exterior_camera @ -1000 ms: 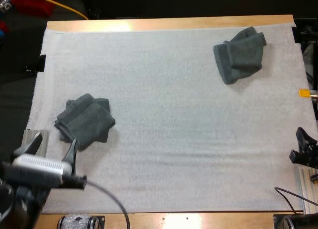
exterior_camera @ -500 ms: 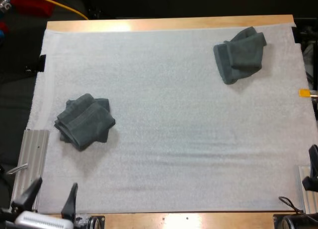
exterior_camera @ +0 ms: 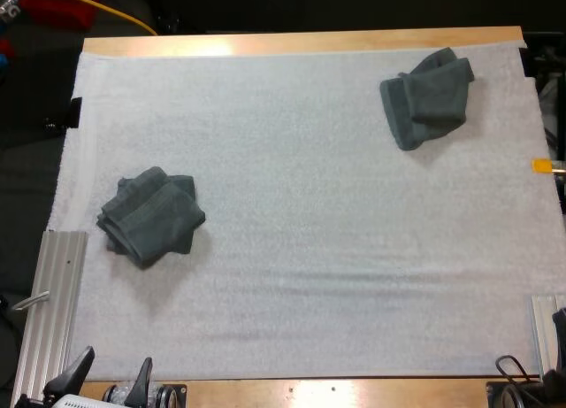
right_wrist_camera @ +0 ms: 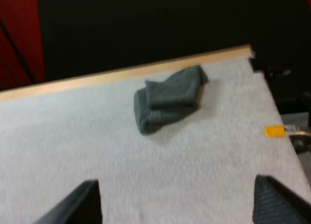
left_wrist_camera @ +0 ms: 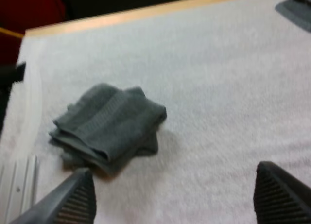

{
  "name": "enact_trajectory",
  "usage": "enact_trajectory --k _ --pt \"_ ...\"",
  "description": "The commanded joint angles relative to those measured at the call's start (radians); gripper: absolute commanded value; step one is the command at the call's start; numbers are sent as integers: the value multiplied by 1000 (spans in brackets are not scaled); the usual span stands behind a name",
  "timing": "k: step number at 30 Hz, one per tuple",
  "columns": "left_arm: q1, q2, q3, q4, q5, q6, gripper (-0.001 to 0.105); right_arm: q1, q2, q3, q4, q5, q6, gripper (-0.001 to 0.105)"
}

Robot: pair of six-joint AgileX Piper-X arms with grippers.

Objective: Pick towel from pile, fold and stack

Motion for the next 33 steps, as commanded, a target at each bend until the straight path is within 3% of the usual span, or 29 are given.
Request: enact_trajectory --k 1,9,14,23,28,33 --pt "1 -139 4 19 -9 -20 65 1 -21 -2 18 -2 -28 63" --pt "0 -139 73 -8 -9 -79 65 1 -59 0 64 -2 -127 63" --pt "0 -139 125 -122 -9 -79 65 1 -59 28 28 -2 -177 63" --pt "0 -137 230 -392 -9 -39 65 1 -59 163 -202 -2 -164 63" --pt "0 -137 304 -460 -9 43 65 1 -57 271 -307 -2 -129 63" --pt "0 -135 367 -481 -9 87 65 1 -57 365 -315 -2 -61 63"
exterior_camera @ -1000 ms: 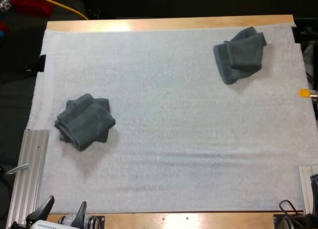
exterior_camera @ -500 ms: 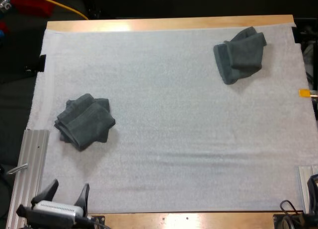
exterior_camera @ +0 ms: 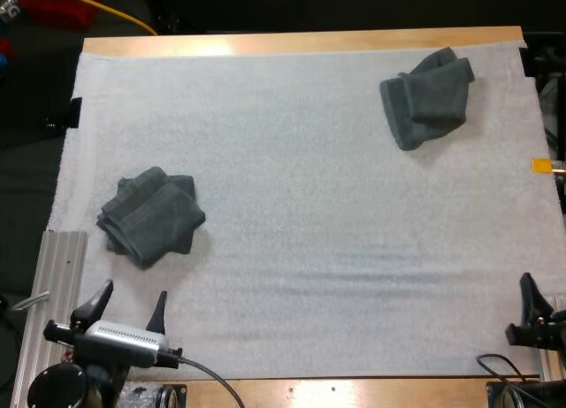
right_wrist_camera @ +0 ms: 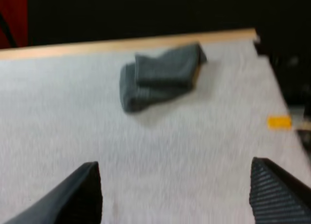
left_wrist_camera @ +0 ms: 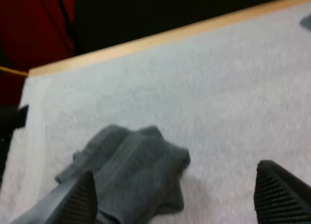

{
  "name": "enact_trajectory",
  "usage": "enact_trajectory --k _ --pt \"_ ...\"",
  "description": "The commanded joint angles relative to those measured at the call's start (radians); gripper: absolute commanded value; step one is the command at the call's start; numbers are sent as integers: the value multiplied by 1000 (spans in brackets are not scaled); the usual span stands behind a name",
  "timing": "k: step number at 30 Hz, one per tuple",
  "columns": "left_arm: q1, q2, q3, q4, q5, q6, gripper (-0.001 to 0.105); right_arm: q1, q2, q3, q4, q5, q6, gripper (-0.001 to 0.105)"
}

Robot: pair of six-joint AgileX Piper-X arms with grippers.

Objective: Pick towel from pile, fold and stack

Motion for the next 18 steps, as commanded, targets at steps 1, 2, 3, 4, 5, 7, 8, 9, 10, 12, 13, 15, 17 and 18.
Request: enact_trajectory --k 1,2,3,4,5,7,8,9,10,12,13,15,17,18 --pt "0 -137 9 -20 -9 7 65 1 -21 12 -4 -2 9 63" --pt "0 -137 17 -20 -9 7 65 1 -21 30 1 -2 13 63" --pt "0 -137 22 -20 -9 7 65 1 -21 40 3 -2 15 63" --pt "0 -137 28 -22 -9 7 65 1 -21 57 7 -2 18 63" --pt "0 -137 33 -21 -9 7 65 1 -21 68 13 -2 19 63" --pt "0 -137 39 -21 -9 7 65 1 -21 86 23 -2 19 63" --pt "0 -137 43 -21 -9 7 65 1 -21 95 25 -2 19 63" --pt "0 -137 45 -20 -9 7 65 1 -21 98 26 -2 19 63" --pt "0 -137 50 -15 -9 7 65 1 -21 105 31 -2 19 63" --pt "0 -137 62 -8 -9 7 65 1 -19 116 45 -2 19 63" --pt "0 -137 69 -3 -9 6 65 1 -20 123 61 -2 19 63" --pt "0 -137 68 -4 -9 4 65 1 -20 135 88 -2 20 63" --pt "0 -137 68 -4 -9 4 65 1 -20 139 88 -2 22 63" --pt "0 -137 68 -4 -9 4 65 1 -20 139 88 -2 22 63"
